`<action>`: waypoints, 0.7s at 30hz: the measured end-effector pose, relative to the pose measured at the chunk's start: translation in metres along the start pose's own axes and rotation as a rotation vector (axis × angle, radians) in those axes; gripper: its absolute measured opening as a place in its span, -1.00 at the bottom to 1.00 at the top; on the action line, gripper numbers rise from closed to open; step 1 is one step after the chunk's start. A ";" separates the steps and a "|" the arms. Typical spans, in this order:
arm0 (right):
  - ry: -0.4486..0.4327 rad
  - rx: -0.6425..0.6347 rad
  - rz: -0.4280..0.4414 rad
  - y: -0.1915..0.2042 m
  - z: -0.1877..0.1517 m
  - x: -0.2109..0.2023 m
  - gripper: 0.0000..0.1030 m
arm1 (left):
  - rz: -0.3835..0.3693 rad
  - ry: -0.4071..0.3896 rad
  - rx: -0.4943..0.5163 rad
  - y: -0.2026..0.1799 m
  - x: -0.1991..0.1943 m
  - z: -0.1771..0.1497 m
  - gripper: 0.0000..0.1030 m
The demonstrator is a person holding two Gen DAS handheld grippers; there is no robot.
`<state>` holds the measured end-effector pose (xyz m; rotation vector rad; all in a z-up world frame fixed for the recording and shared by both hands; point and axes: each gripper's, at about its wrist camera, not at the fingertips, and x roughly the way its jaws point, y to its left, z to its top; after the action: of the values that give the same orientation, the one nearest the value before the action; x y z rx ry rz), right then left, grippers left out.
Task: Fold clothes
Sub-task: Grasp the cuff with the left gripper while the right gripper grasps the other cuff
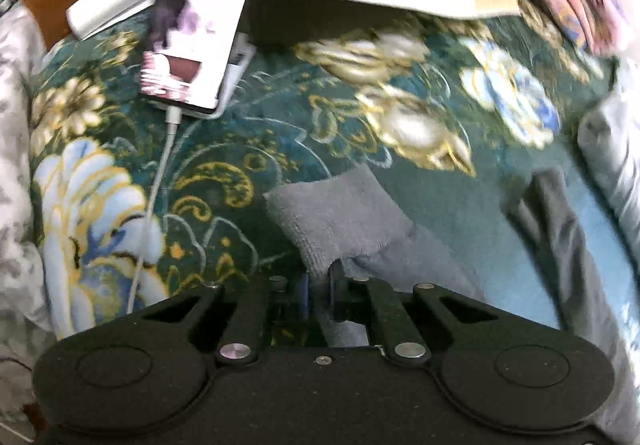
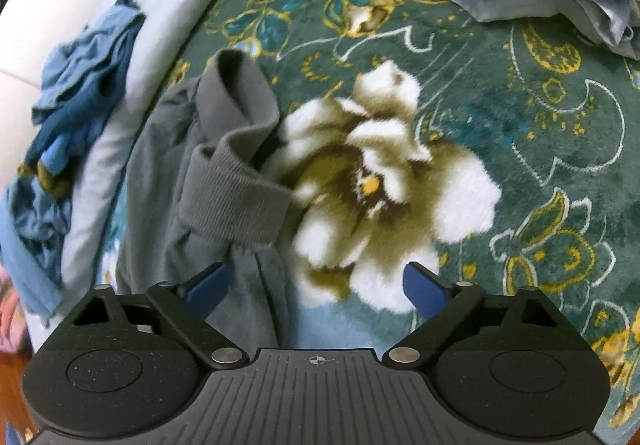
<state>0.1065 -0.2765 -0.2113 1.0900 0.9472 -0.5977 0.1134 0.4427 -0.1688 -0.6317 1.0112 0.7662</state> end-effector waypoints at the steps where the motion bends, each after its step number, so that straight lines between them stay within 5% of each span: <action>1: 0.011 0.000 0.013 0.003 0.003 0.006 0.42 | -0.004 0.002 0.014 -0.006 0.000 0.000 -0.86; 6: 0.060 -0.042 0.053 0.021 0.013 0.031 0.38 | -0.024 0.009 0.069 -0.032 0.000 -0.002 -0.81; 8: 0.051 -0.067 0.051 0.027 0.014 0.031 -0.04 | -0.026 0.010 0.089 -0.040 0.000 -0.002 -0.81; 9: 0.056 -0.063 0.070 0.030 0.014 0.032 -0.40 | -0.031 0.014 0.093 -0.044 0.000 -0.002 -0.79; 10: 0.061 -0.058 0.090 0.034 0.015 0.033 -0.52 | -0.036 0.018 0.098 -0.047 -0.001 -0.002 -0.78; 21: 0.047 -0.340 0.238 0.141 0.011 0.046 -0.77 | -0.028 0.038 0.114 -0.063 0.000 -0.003 -0.76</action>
<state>0.2460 -0.2319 -0.1839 0.8955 0.9040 -0.2064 0.1627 0.4032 -0.1626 -0.5623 1.0706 0.6692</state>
